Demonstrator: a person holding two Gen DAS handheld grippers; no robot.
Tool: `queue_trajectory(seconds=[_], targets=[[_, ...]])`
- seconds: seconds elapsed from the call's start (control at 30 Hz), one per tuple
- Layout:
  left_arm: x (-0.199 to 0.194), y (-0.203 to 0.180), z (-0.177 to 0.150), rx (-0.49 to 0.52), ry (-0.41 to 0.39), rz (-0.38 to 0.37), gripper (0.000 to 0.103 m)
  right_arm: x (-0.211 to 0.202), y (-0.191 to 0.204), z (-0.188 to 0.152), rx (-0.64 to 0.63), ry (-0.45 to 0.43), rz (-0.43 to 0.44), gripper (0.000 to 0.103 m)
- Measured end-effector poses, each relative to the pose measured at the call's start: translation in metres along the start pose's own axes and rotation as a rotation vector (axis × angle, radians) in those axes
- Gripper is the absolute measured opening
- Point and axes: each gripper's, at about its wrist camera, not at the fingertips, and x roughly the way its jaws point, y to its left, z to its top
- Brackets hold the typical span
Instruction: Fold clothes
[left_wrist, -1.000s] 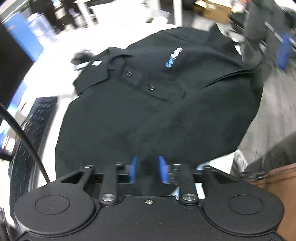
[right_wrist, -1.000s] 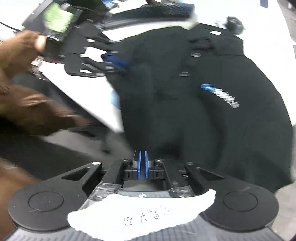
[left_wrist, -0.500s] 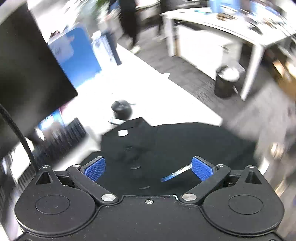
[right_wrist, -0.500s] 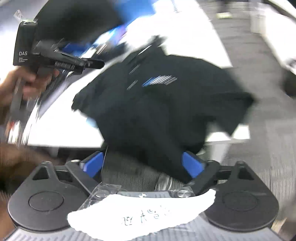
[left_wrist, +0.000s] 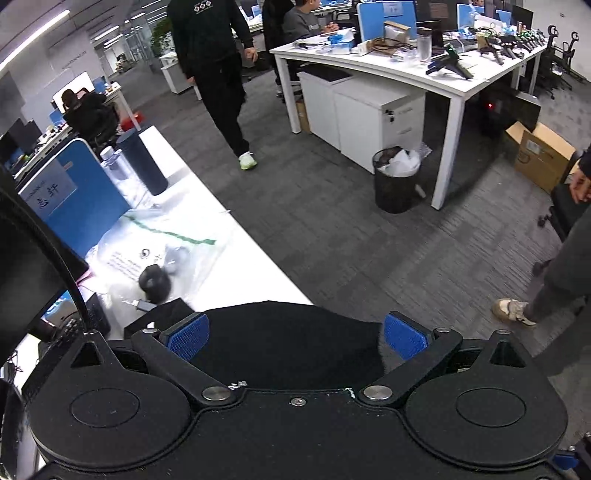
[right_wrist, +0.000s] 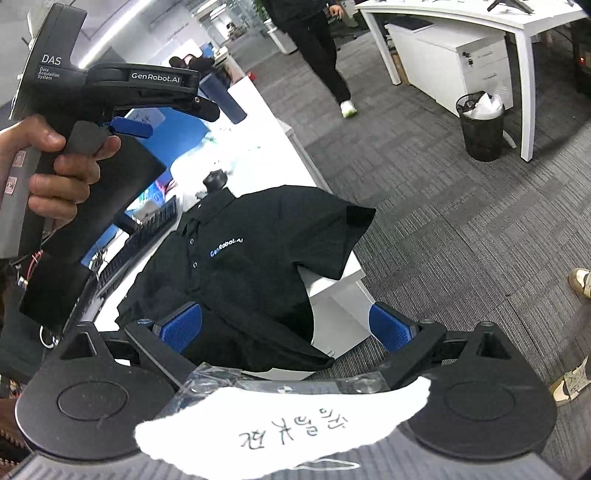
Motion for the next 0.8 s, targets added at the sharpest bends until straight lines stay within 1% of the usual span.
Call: queue_trajectory(seconds=[0.2,0.47,0.8], targets=[[-0.009,-0.013,0.0,-0.015,0.005,-0.009,0.1,-0.007,-0.005,-0.002,-0.001,-0.01,0.029,0.099],[-0.007,-0.004,-0.004,-0.046,0.024,0.01,0.1,-0.005,-0.004,0.001,0.003,0.003,0.063,0.099],[-0.007,0.004,-0.004,-0.057,0.026,0.013,0.1,-0.005,0.001,0.007,-0.007,0.003,0.062,0.099]])
